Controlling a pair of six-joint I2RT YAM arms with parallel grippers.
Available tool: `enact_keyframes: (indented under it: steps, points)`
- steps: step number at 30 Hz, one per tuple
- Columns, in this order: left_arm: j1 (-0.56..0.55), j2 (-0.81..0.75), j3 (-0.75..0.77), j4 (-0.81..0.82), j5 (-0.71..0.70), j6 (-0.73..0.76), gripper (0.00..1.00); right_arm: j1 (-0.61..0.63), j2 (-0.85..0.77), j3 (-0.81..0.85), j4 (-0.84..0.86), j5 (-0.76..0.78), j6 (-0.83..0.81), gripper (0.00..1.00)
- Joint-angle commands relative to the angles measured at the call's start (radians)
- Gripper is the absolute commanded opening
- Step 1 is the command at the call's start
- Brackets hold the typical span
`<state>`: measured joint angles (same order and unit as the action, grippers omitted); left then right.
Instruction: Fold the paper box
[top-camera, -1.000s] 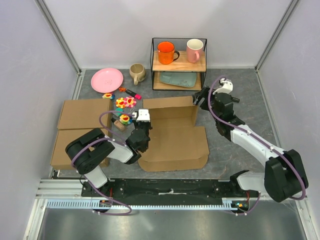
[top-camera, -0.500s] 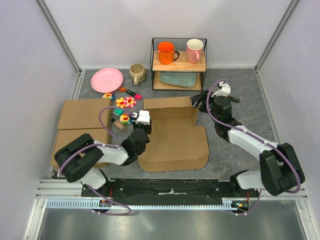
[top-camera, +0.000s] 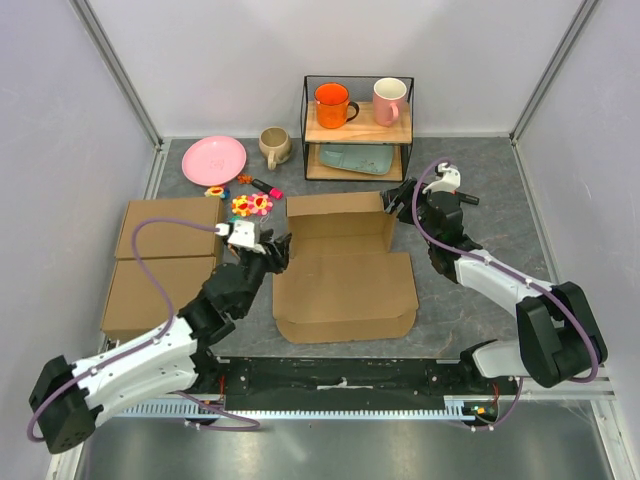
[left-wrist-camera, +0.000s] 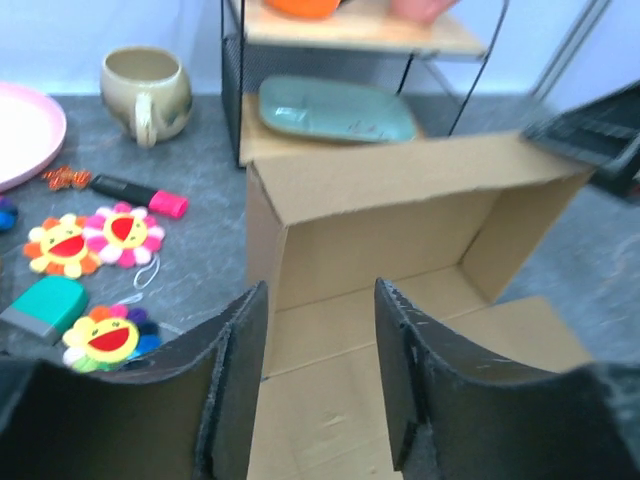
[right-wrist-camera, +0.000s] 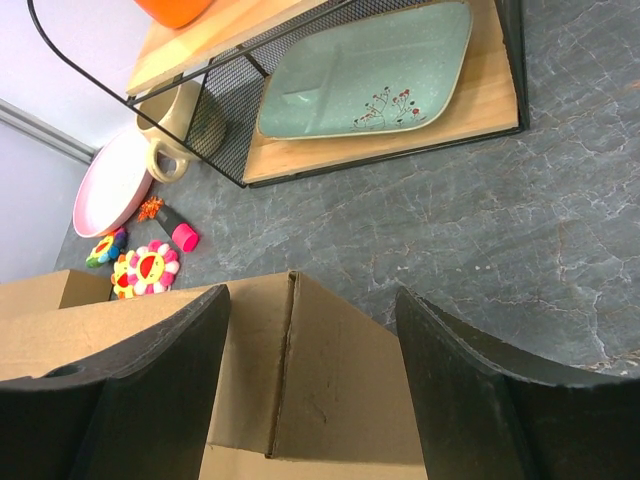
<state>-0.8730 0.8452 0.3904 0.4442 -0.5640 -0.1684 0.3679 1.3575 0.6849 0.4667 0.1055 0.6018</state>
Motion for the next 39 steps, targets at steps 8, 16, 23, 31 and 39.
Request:
enact_keyframes:
  steps: [8, 16, 23, 31, 39]
  points:
    - [0.198, 0.078, 0.162, -0.044, 0.41, -0.337, 0.56, -0.006, 0.034, -0.019, -0.033, -0.027, -0.022, 0.75]
    - [0.448, 0.328, 0.16, 0.149, 0.713, -0.552, 0.67, -0.004, 0.045, -0.022, -0.022, -0.055, -0.023, 0.75]
    - [0.512, 0.413, 0.16, 0.26, 0.771, -0.609, 0.62, -0.004, 0.054, -0.028, -0.01, -0.069, -0.022, 0.74]
    - [0.559, 0.419, 0.169, 0.395, 0.866, -0.709, 0.66, -0.004, 0.054, -0.036, -0.011, -0.07, -0.027, 0.75]
    - [0.559, 0.52, 0.243, 0.202, 0.894, -0.672, 0.54, -0.004, 0.065, -0.041, -0.01, -0.07, -0.022, 0.74]
